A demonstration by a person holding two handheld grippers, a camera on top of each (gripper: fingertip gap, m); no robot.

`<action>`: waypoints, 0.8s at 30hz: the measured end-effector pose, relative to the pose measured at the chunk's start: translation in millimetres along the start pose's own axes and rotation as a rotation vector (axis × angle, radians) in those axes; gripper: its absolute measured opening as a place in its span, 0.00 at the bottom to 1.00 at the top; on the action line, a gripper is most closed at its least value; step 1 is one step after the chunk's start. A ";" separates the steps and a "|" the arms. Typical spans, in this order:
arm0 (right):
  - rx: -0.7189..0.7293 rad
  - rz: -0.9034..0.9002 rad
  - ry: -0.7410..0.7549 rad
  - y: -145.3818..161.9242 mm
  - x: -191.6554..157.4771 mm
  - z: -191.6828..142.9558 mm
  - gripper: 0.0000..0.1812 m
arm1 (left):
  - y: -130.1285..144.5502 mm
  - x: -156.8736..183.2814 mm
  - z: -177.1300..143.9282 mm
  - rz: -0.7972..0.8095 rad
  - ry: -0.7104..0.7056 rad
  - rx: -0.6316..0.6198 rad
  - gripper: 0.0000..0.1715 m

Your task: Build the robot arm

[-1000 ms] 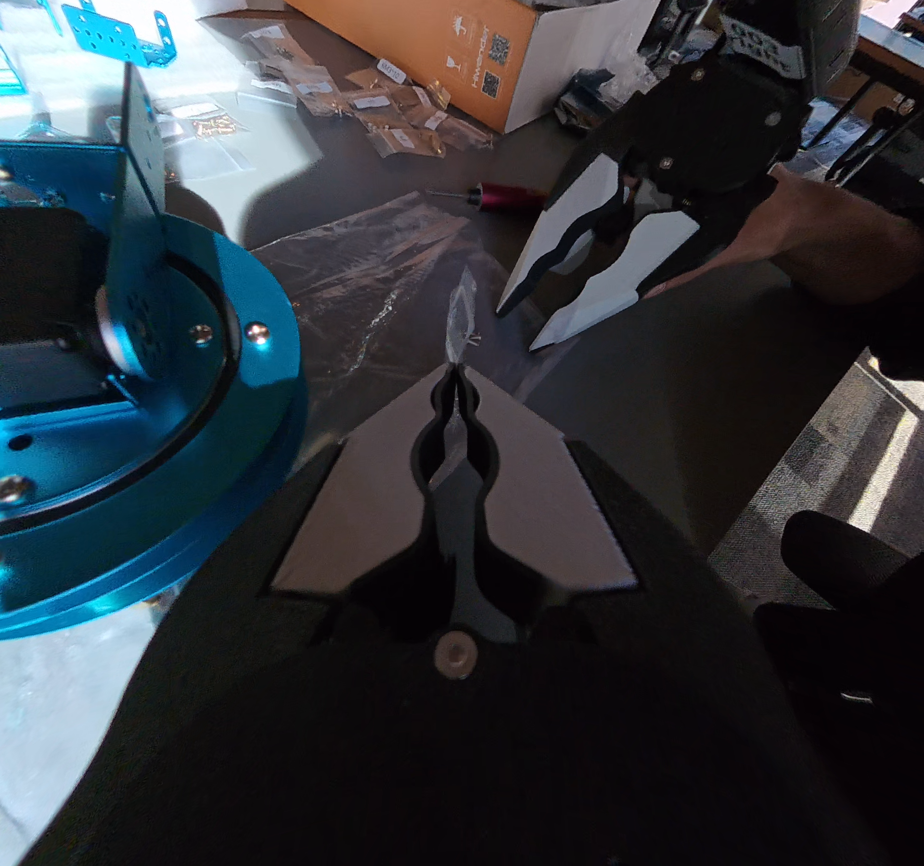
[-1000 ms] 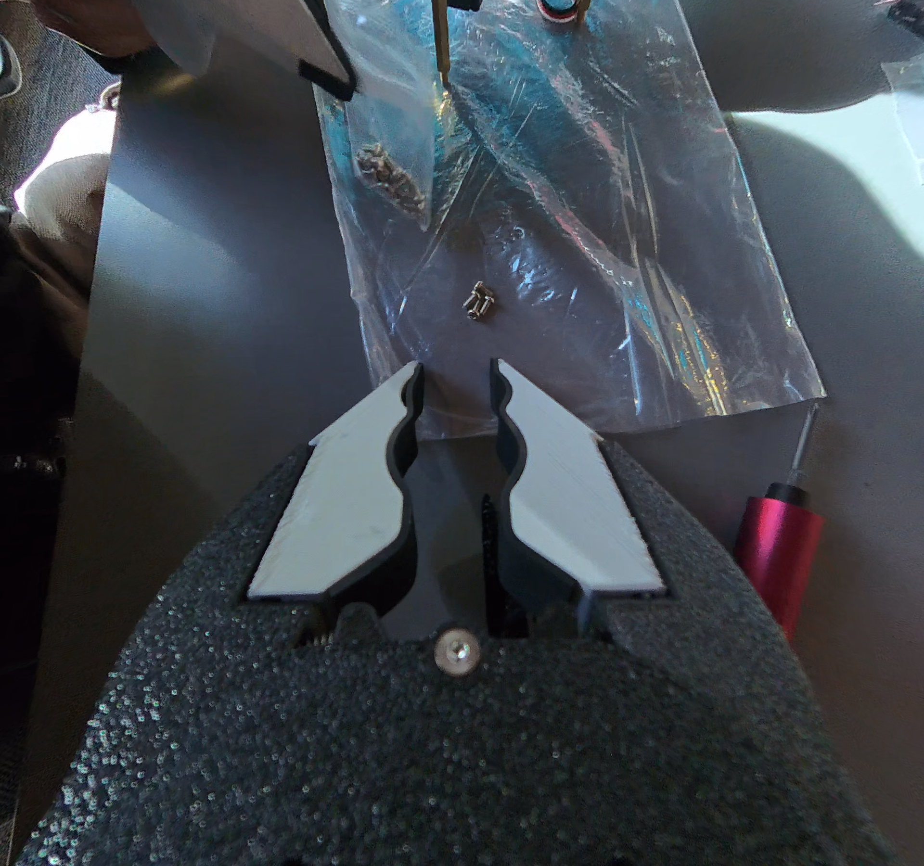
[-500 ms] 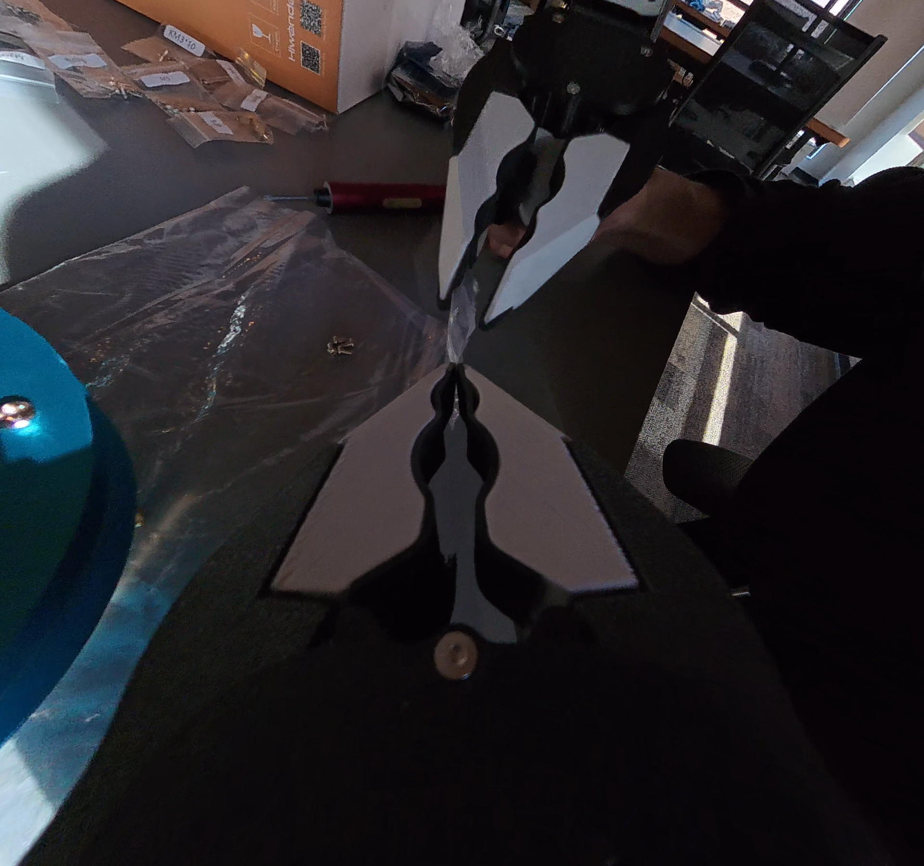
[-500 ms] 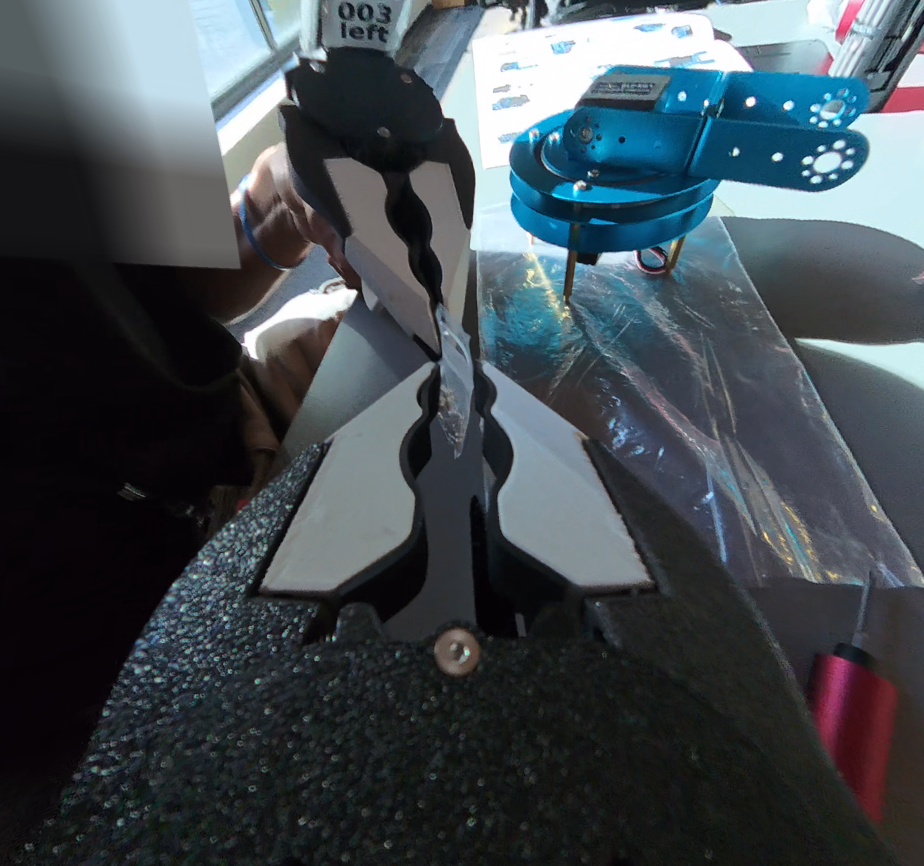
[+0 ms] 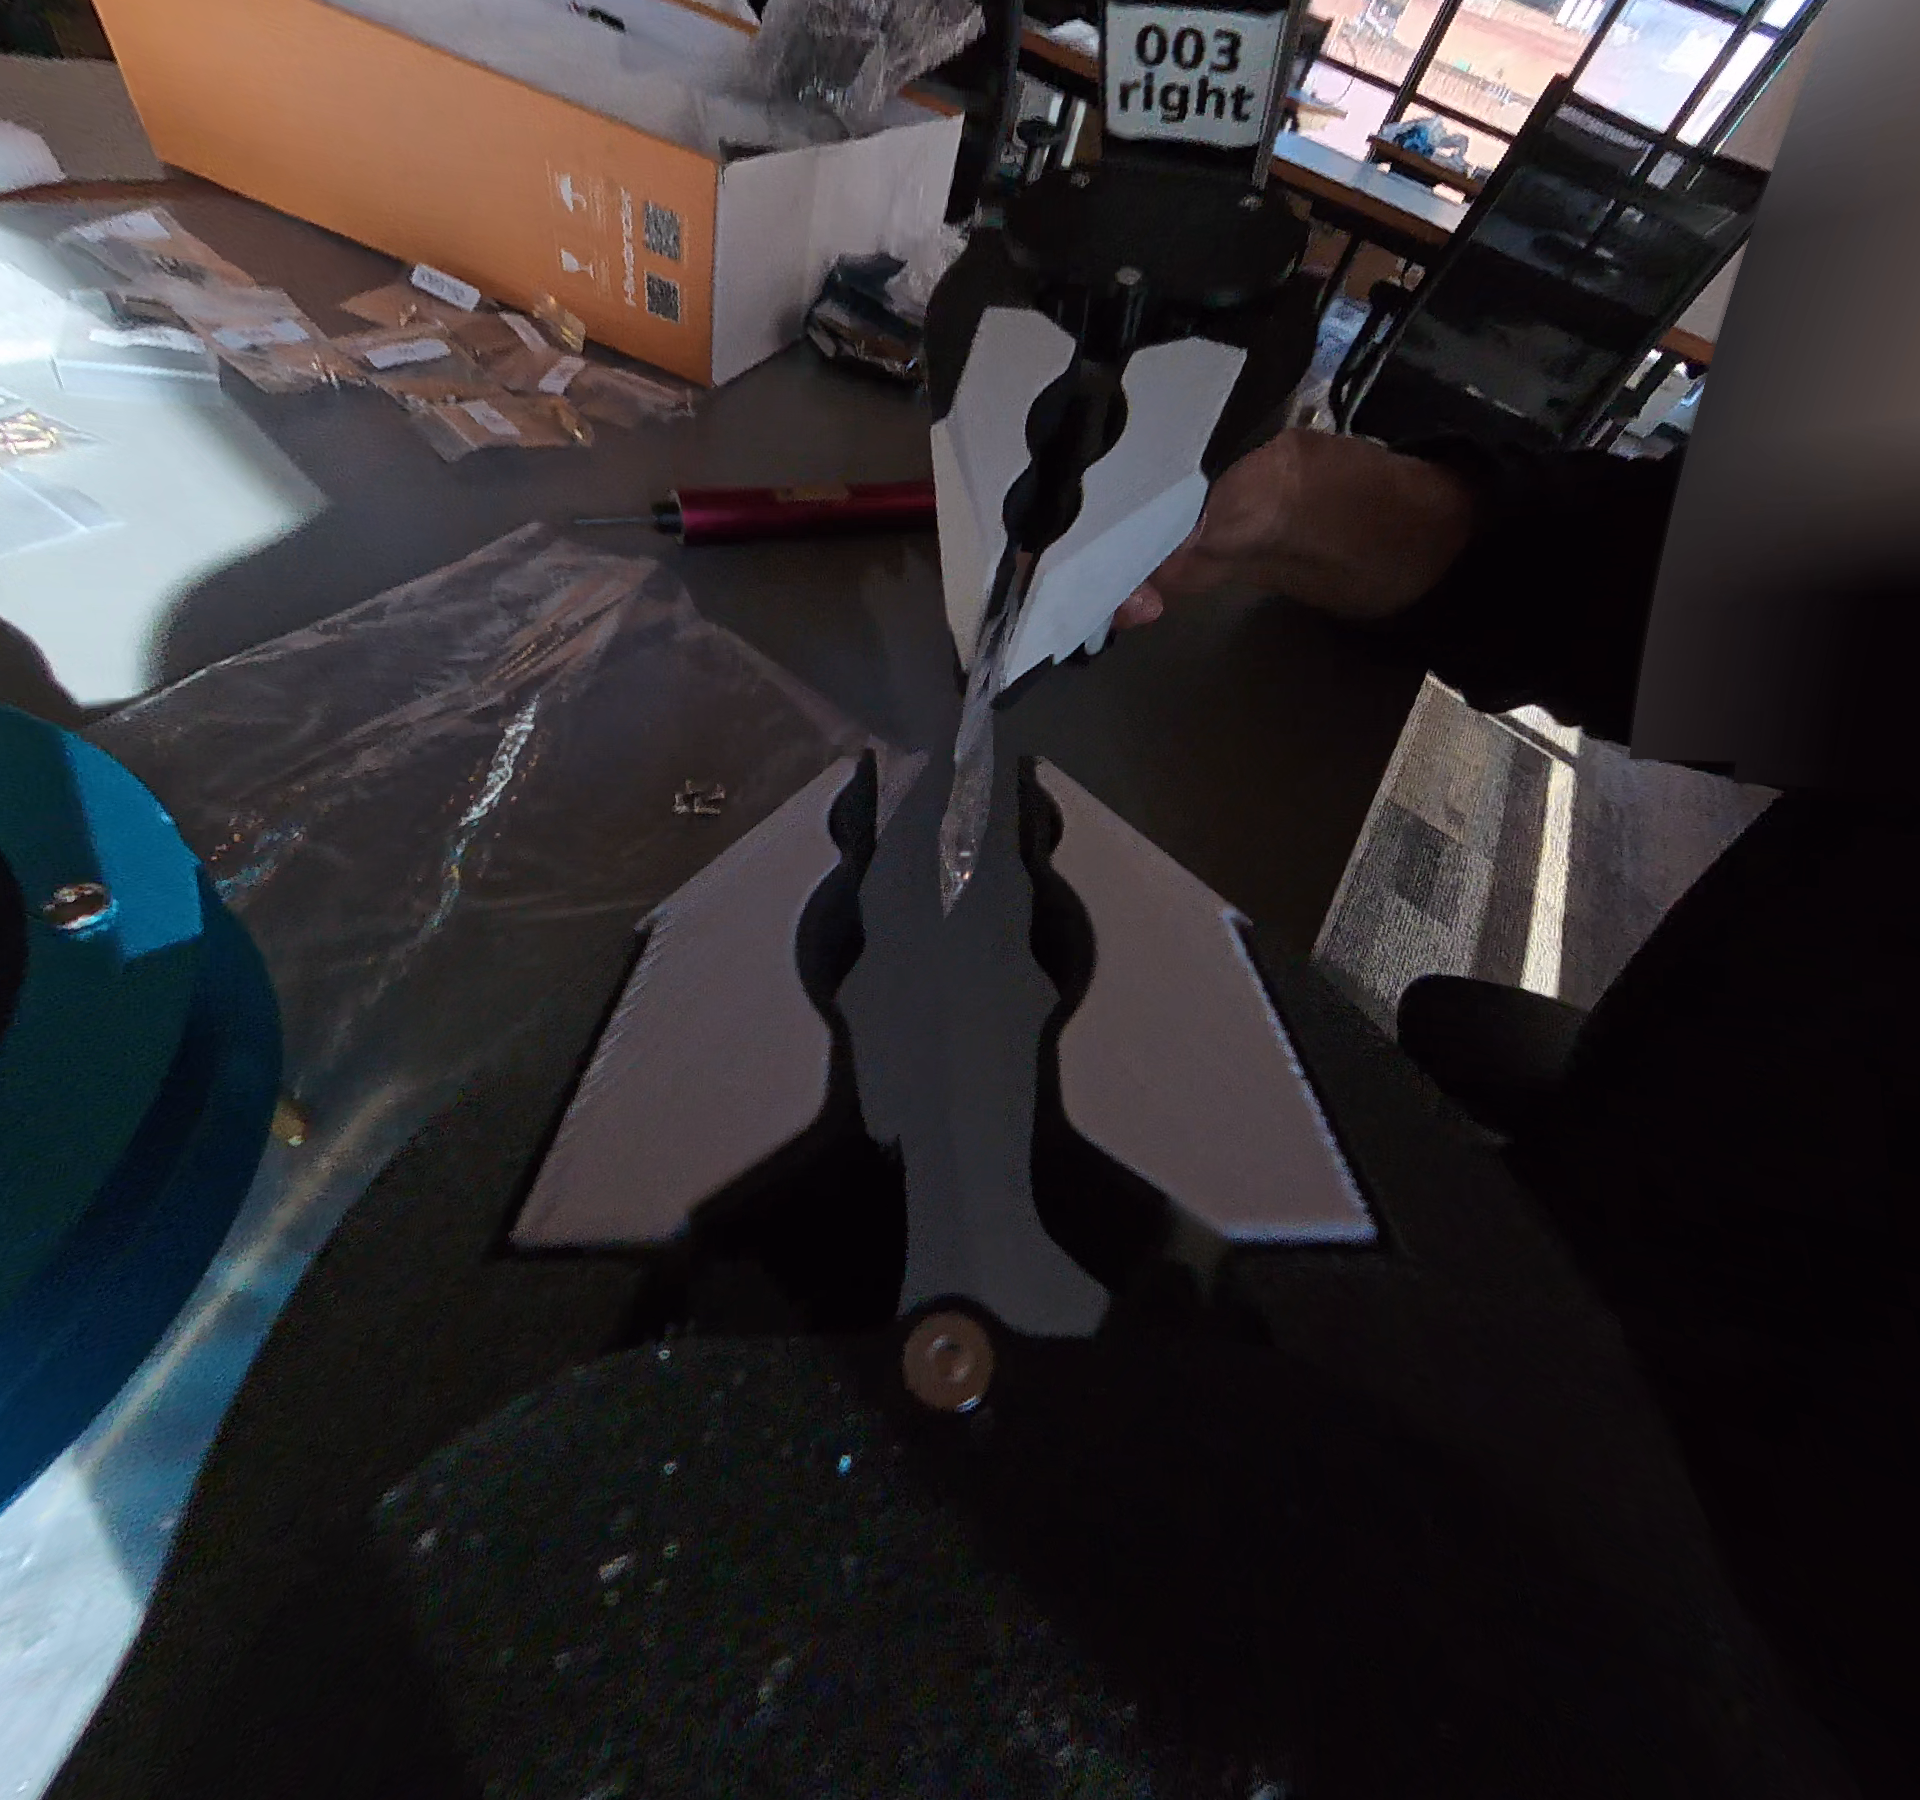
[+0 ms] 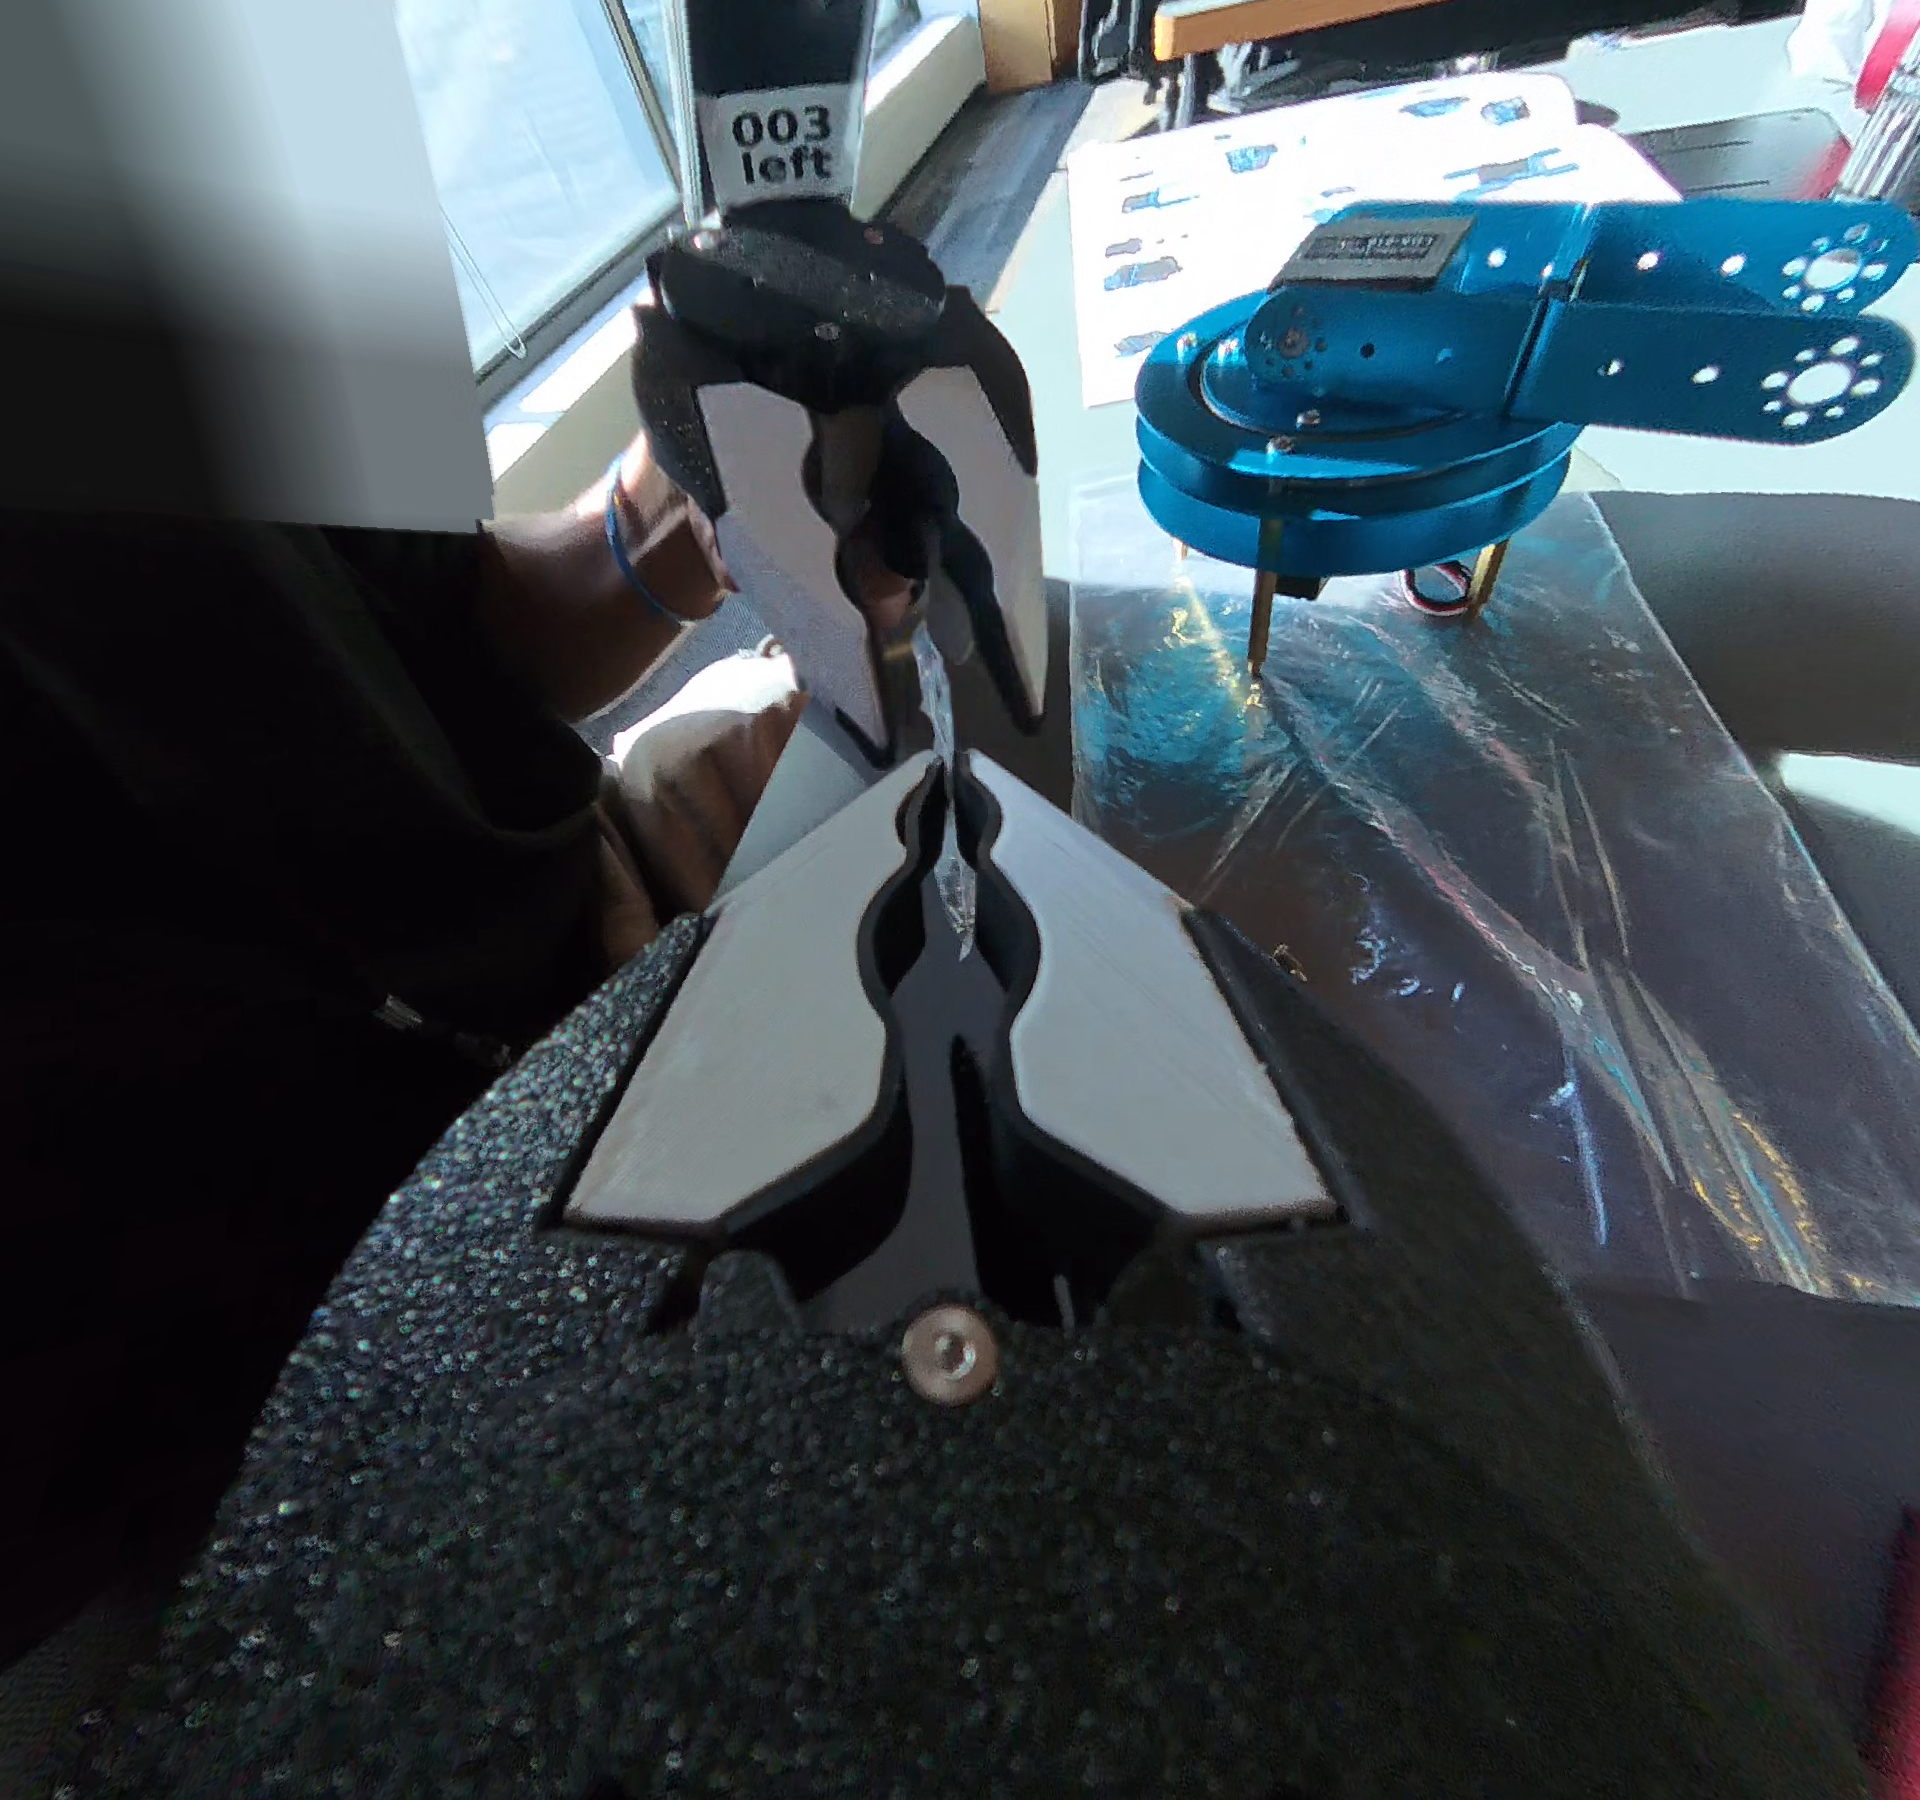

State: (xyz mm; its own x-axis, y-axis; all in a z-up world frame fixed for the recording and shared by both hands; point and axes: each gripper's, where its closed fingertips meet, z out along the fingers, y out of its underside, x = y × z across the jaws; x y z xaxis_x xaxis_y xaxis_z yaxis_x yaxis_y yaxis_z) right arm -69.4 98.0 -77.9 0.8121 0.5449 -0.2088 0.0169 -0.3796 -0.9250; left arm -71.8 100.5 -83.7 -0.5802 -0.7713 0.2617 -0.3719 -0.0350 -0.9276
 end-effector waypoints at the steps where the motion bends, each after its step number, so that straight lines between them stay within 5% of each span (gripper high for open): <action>1: 0.013 0.011 -0.002 -2.1 0.3 -0.9 0.00 | -4.3 1.5 -0.6 -0.004 0.006 0.030 0.13; 6: 0.071 0.085 -0.067 -10.0 -3.6 -5.0 0.00 | -18.5 9.6 -3.7 -0.014 0.059 0.124 0.02; 24: 0.159 0.094 -0.119 -23.8 -14.6 -9.1 0.04 | -29.0 19.5 -2.0 -0.090 0.143 0.197 0.00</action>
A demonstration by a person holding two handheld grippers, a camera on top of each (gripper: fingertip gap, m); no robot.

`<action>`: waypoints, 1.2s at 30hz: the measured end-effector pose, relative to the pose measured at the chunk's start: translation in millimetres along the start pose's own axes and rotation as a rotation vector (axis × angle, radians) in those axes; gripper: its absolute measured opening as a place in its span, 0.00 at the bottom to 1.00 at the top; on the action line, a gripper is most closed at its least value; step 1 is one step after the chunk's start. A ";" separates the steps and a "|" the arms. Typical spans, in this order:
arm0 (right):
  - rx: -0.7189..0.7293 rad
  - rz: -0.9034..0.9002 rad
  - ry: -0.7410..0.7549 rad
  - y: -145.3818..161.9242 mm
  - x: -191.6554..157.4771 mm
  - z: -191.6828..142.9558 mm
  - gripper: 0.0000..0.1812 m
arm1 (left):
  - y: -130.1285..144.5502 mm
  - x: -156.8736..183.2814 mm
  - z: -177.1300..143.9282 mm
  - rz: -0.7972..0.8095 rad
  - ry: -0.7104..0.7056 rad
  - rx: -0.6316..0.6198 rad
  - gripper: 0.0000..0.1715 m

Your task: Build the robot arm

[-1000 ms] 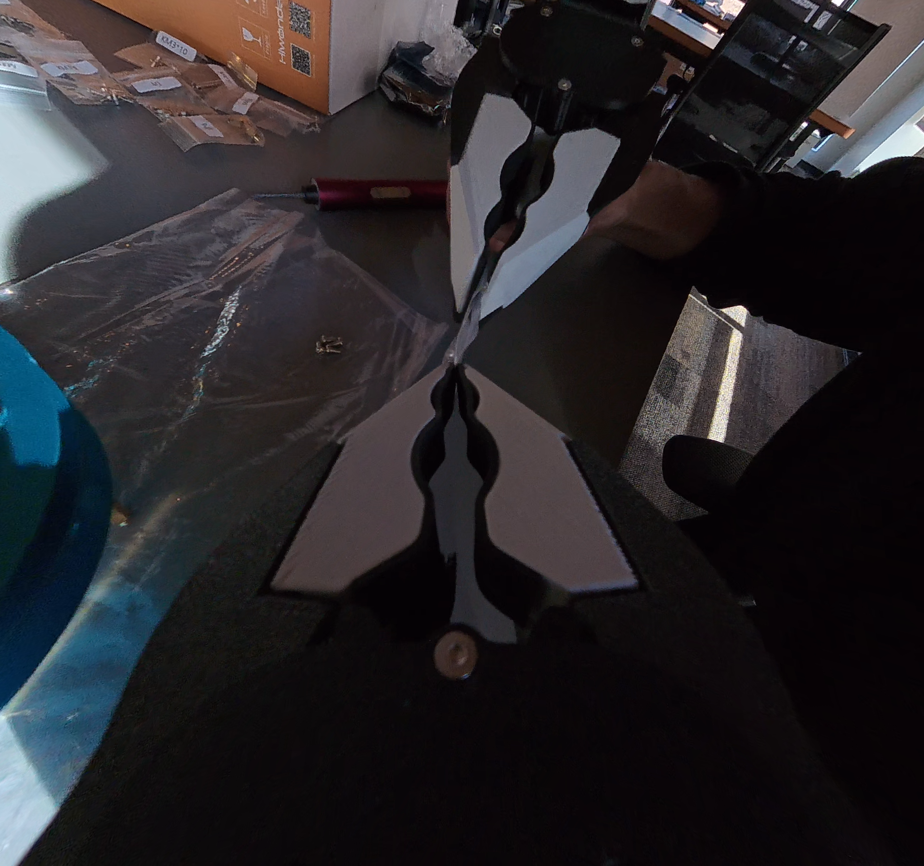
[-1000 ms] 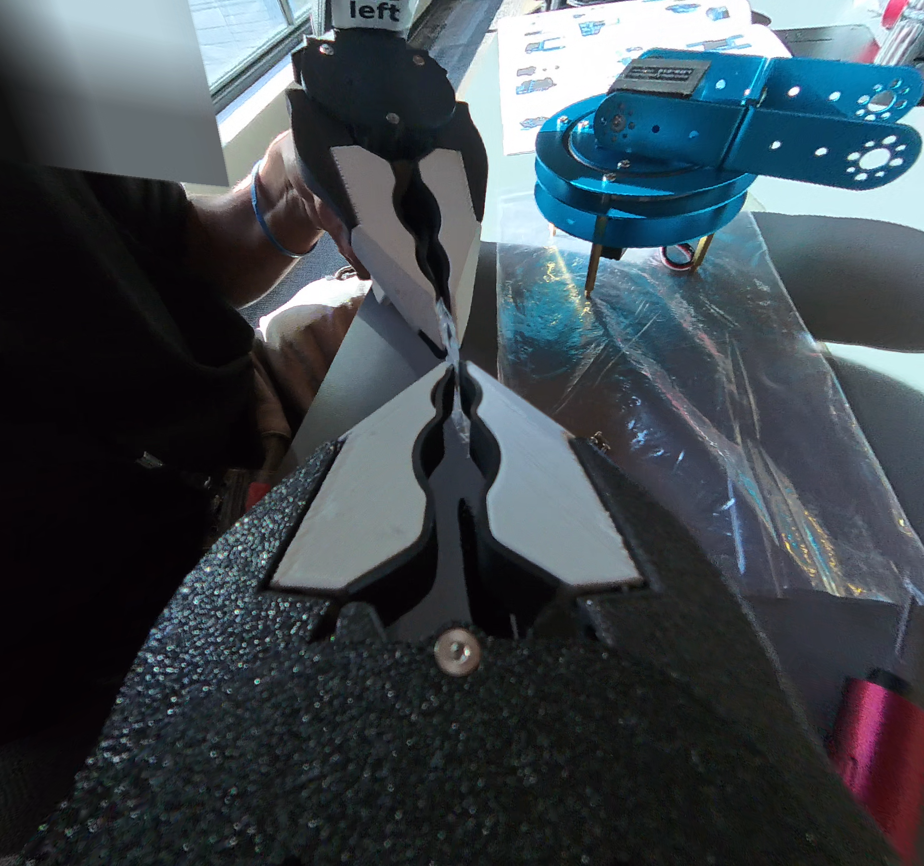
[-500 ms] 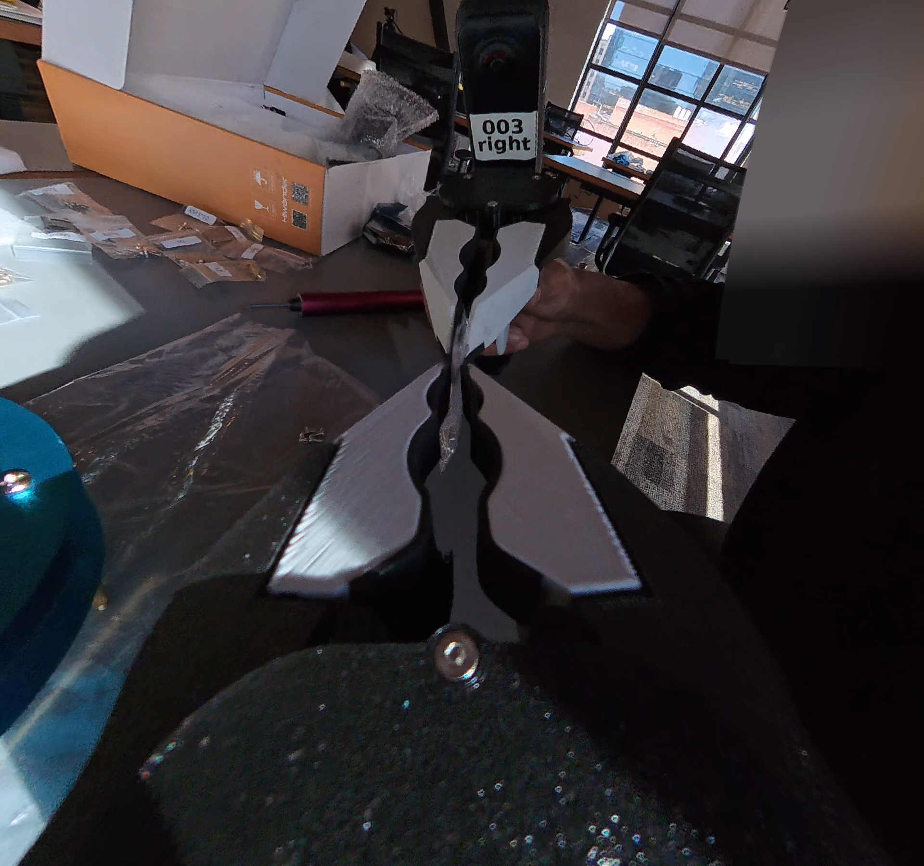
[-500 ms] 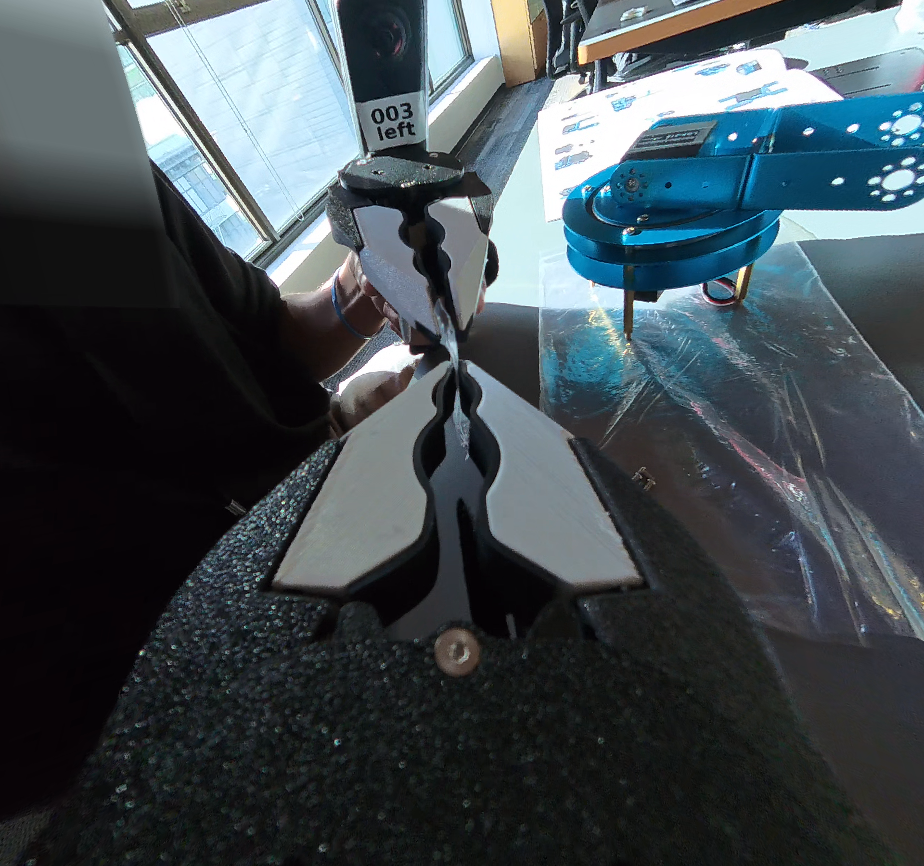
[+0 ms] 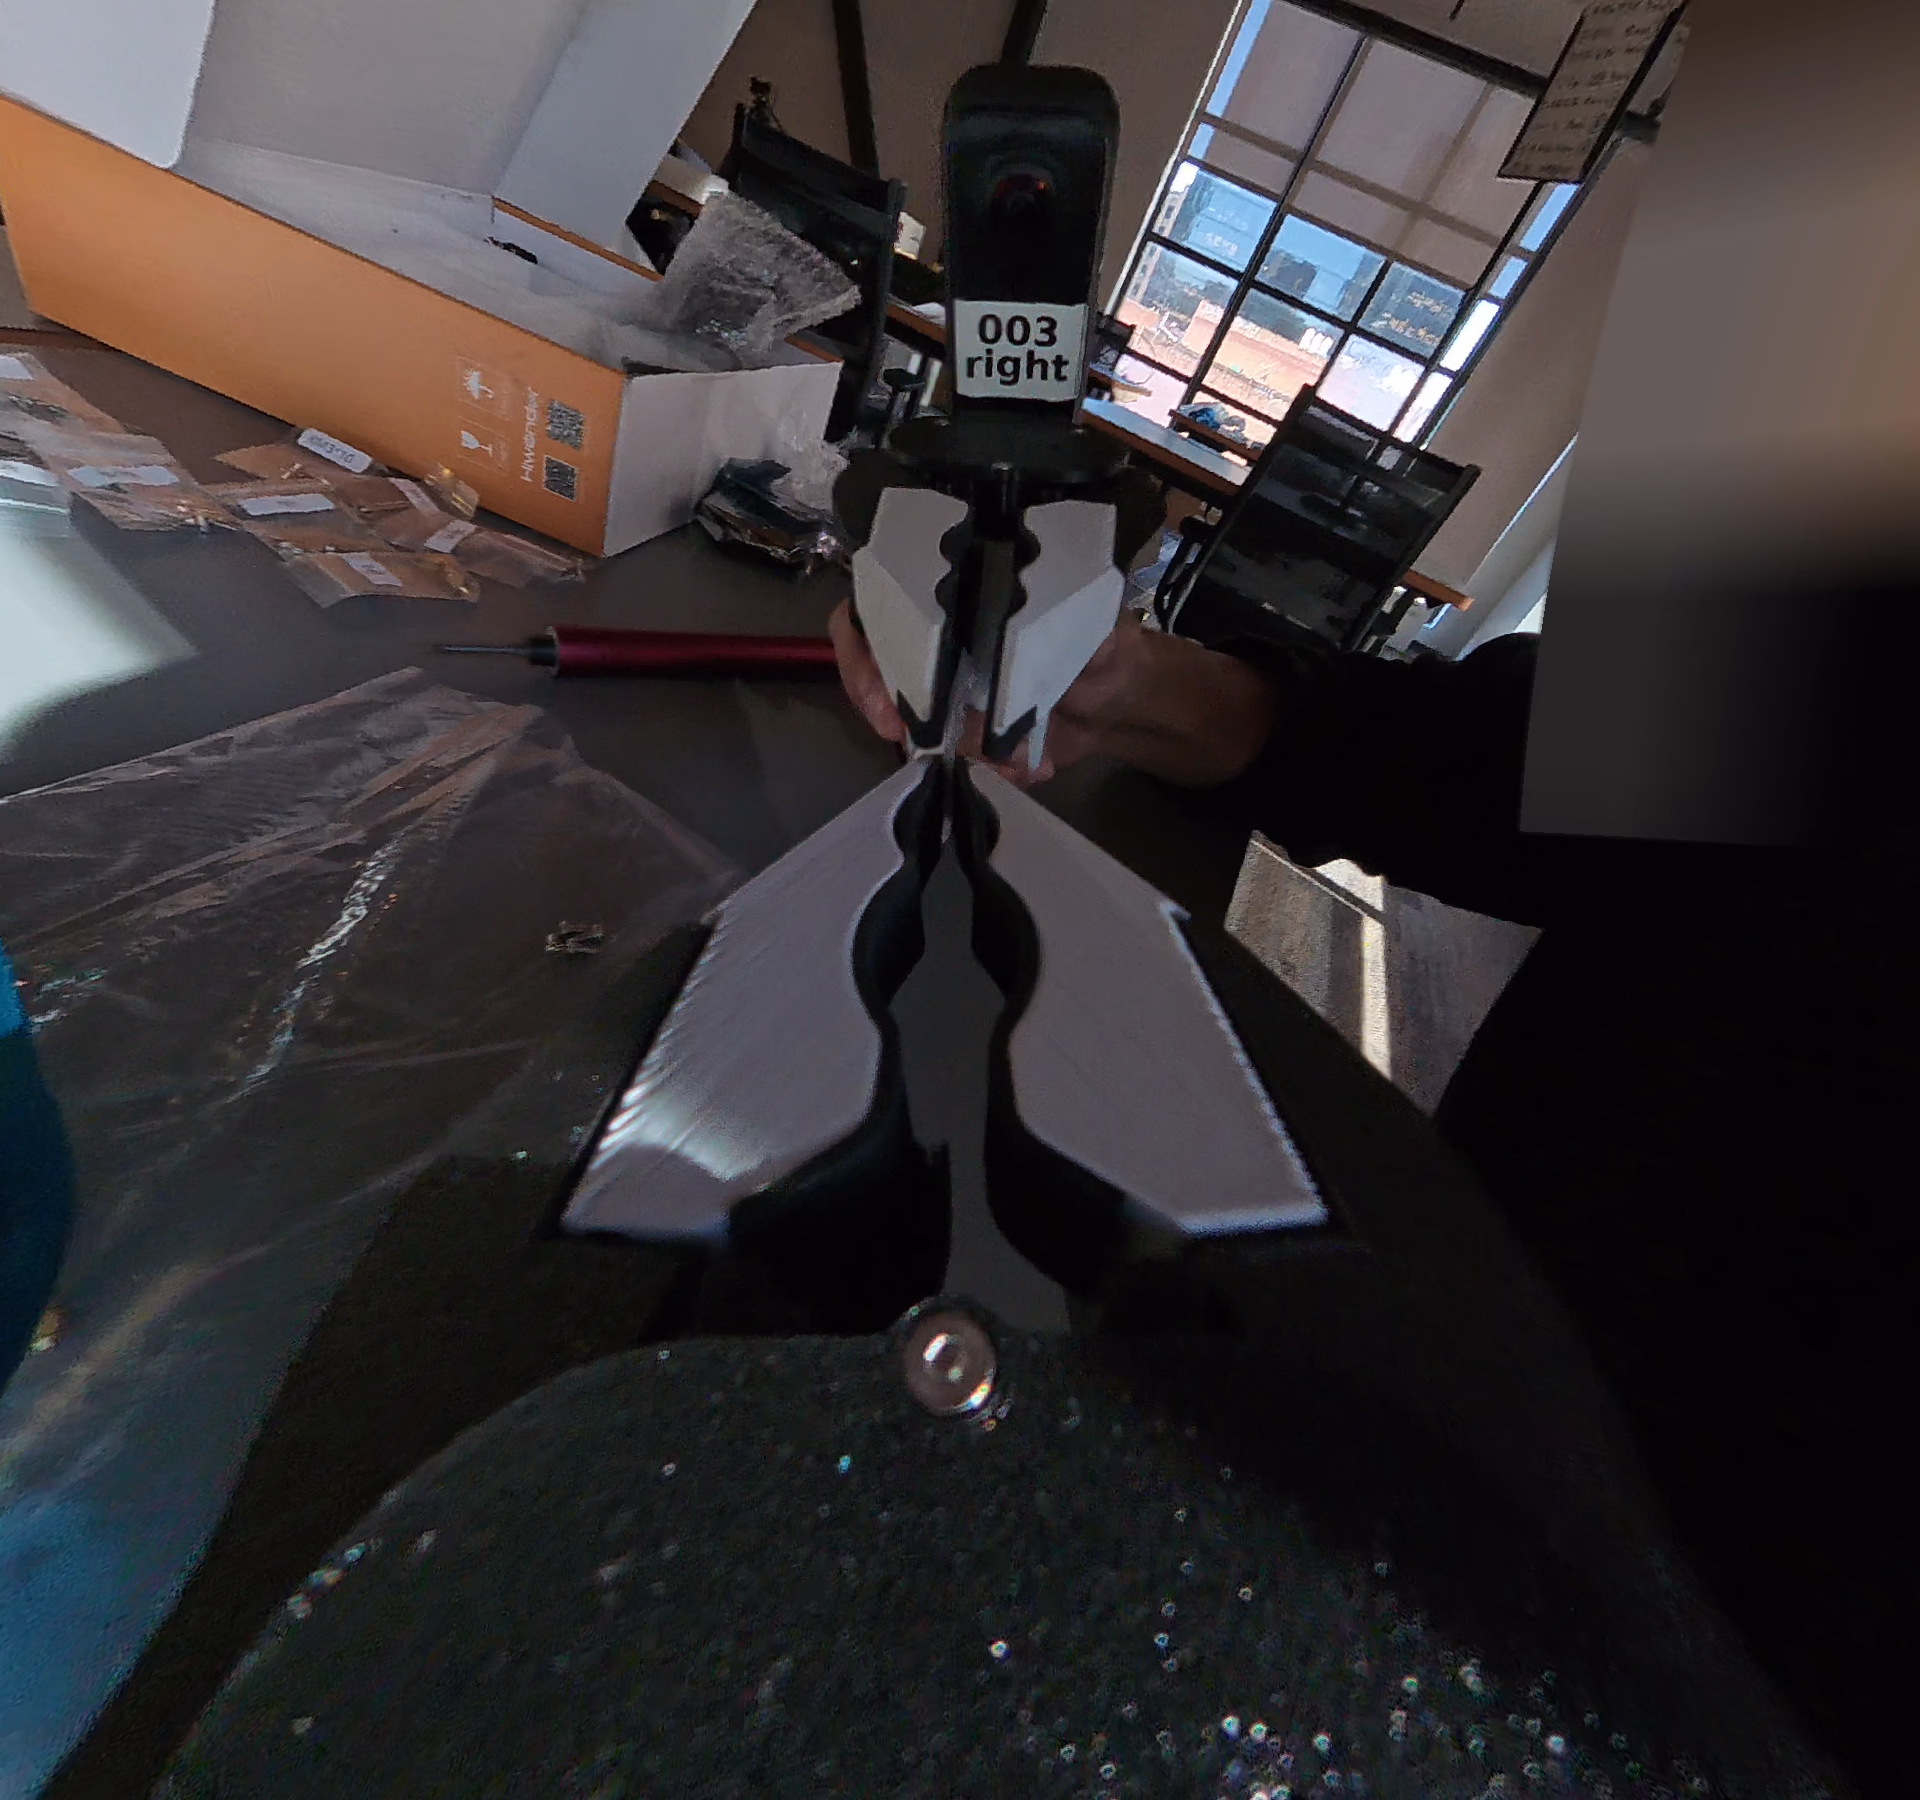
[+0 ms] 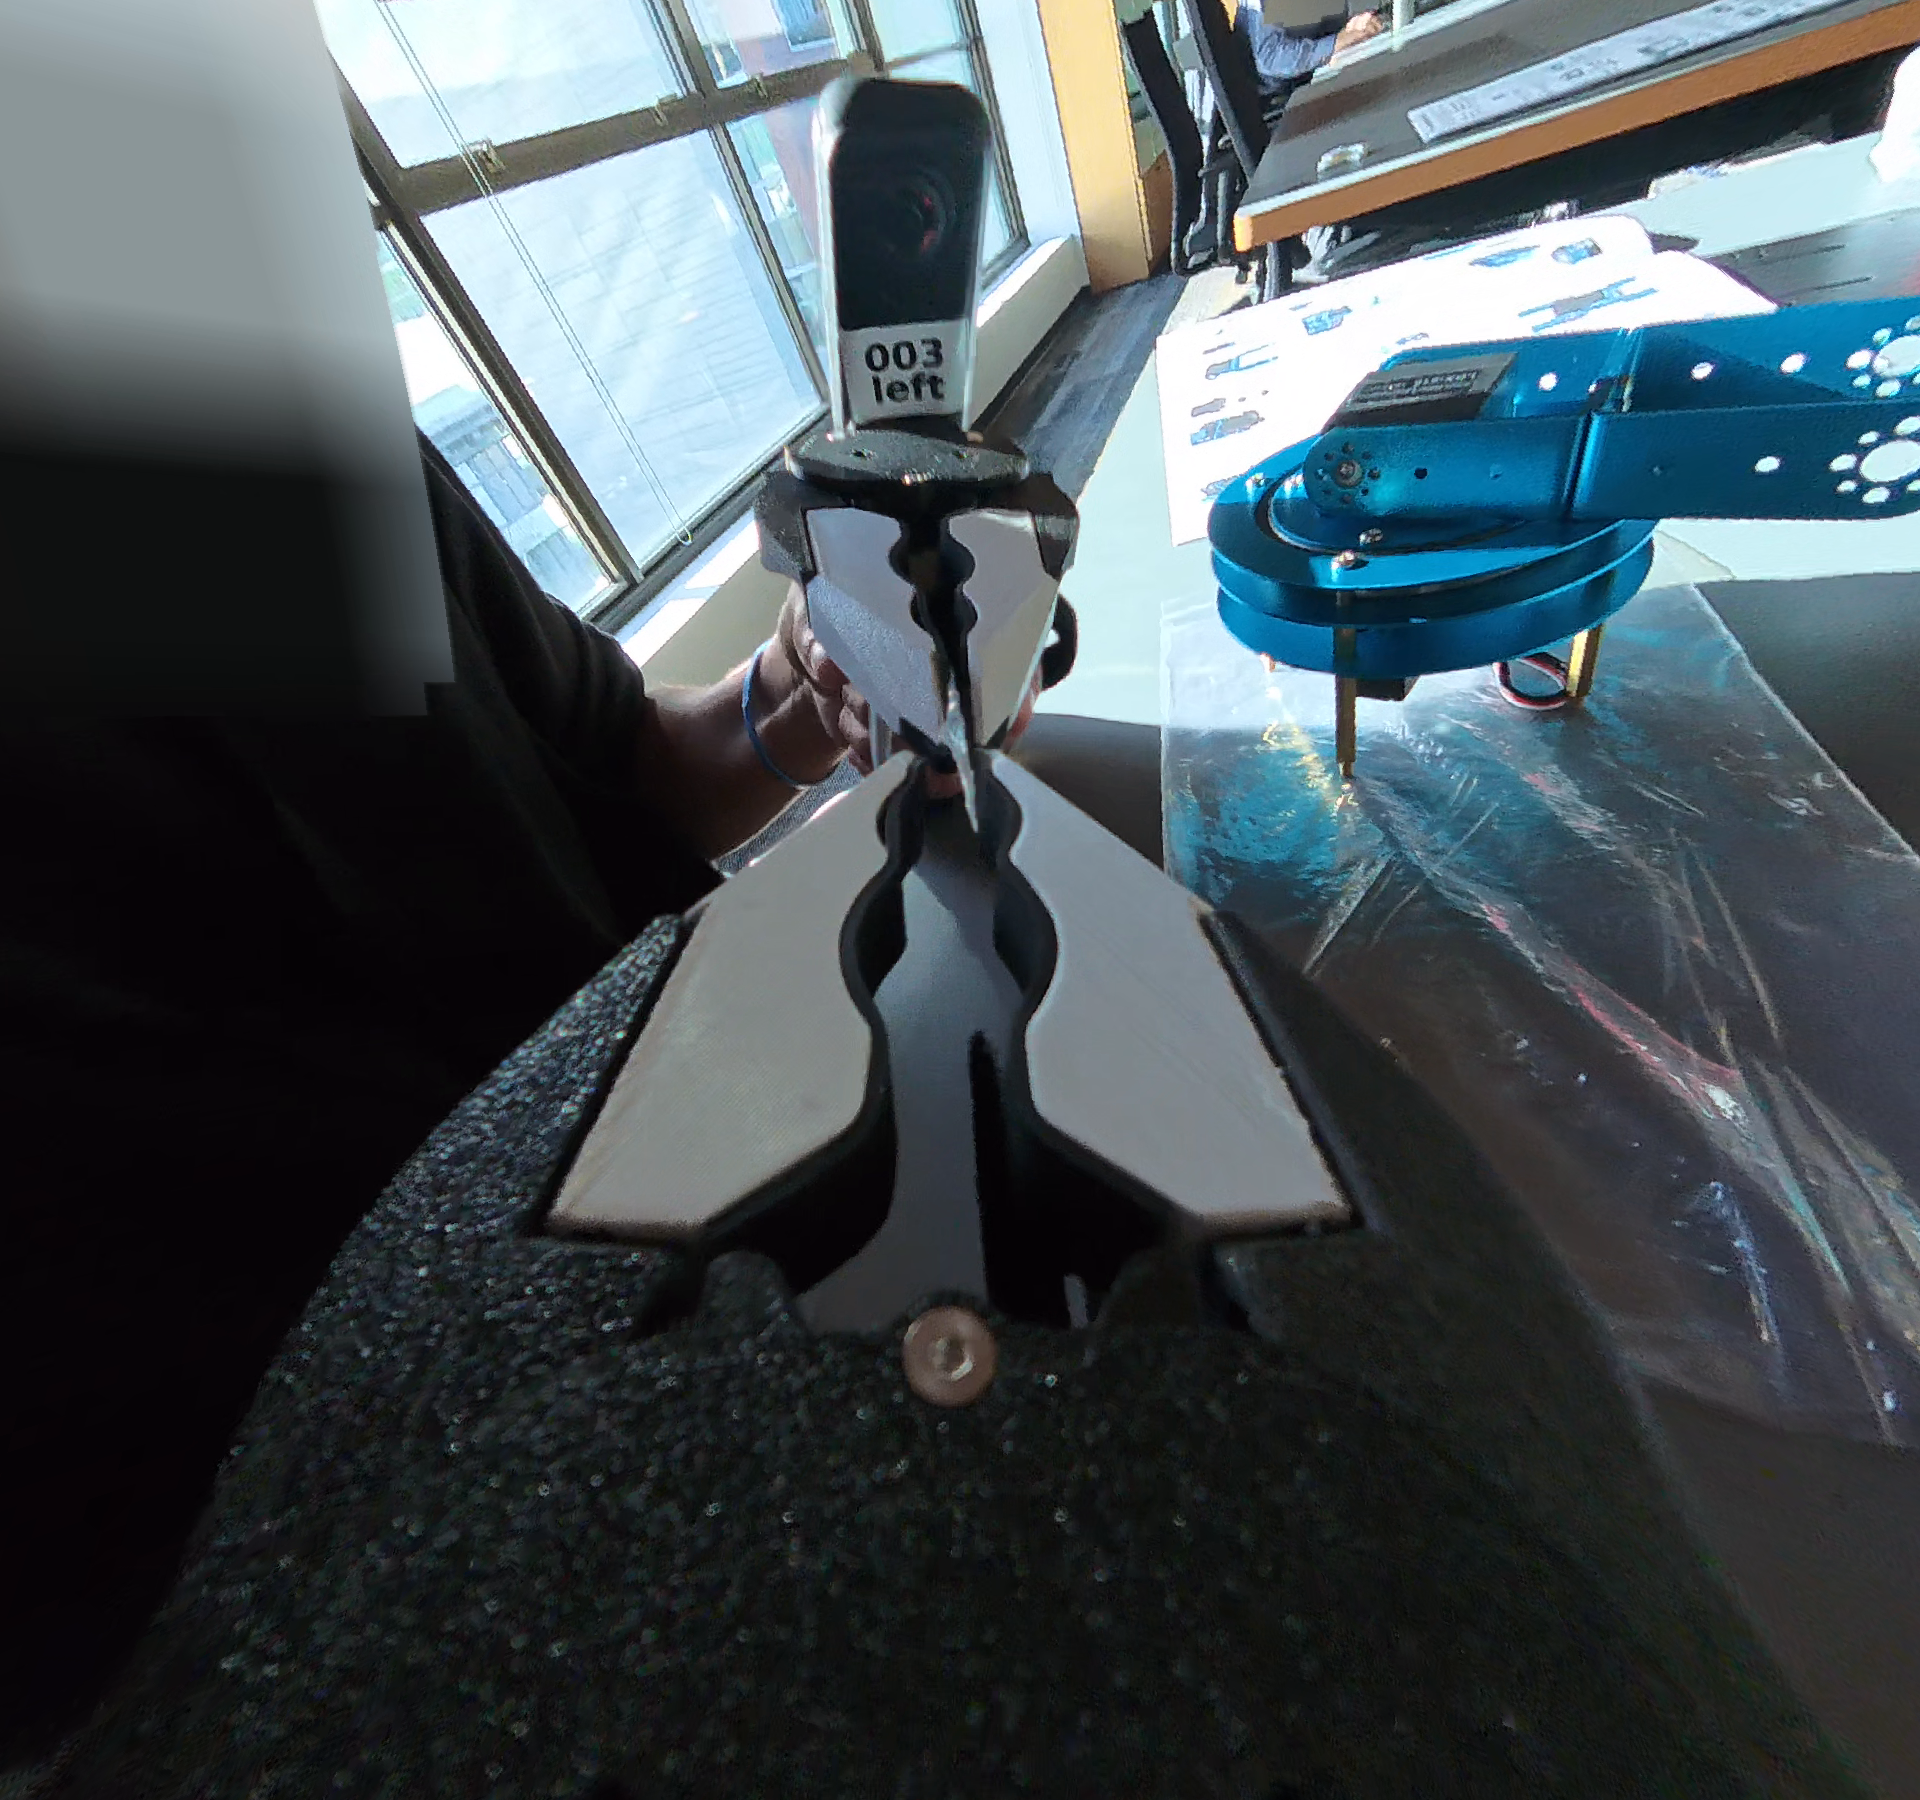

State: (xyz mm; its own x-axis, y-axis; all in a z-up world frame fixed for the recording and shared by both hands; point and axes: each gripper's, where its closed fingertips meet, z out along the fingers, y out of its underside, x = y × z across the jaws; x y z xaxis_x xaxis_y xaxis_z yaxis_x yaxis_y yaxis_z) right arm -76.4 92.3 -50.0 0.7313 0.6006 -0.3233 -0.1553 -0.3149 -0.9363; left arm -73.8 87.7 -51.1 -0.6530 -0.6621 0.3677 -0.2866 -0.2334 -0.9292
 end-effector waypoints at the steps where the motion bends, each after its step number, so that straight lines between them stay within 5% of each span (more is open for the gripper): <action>1: 0.014 -0.004 -0.005 -1.8 -1.4 0.0 0.02 | -0.9 2.4 0.4 -0.011 0.019 0.008 0.00; 17: 0.092 -0.040 -0.013 -15.1 -12.6 -0.1 0.00 | -14.8 14.1 -1.0 0.141 -0.001 0.094 0.00; 27: 0.039 -0.036 -0.017 -11.4 -7.3 -1.4 0.00 | -8.8 7.5 -24.2 0.227 -0.057 0.033 0.00; 30: 0.083 -0.065 0.171 -33.6 28.0 -25.5 0.00 | -24.5 -7.8 -52.9 0.148 -0.117 0.112 0.09; 32: -0.022 -0.133 0.482 -43.0 81.3 -53.5 0.00 | -25.3 -20.0 -77.4 0.096 -0.180 0.106 0.14; 36: -0.457 -0.268 0.982 -36.7 189.8 -106.8 0.00 | -23.1 -55.4 -151.2 0.152 -0.514 0.074 0.10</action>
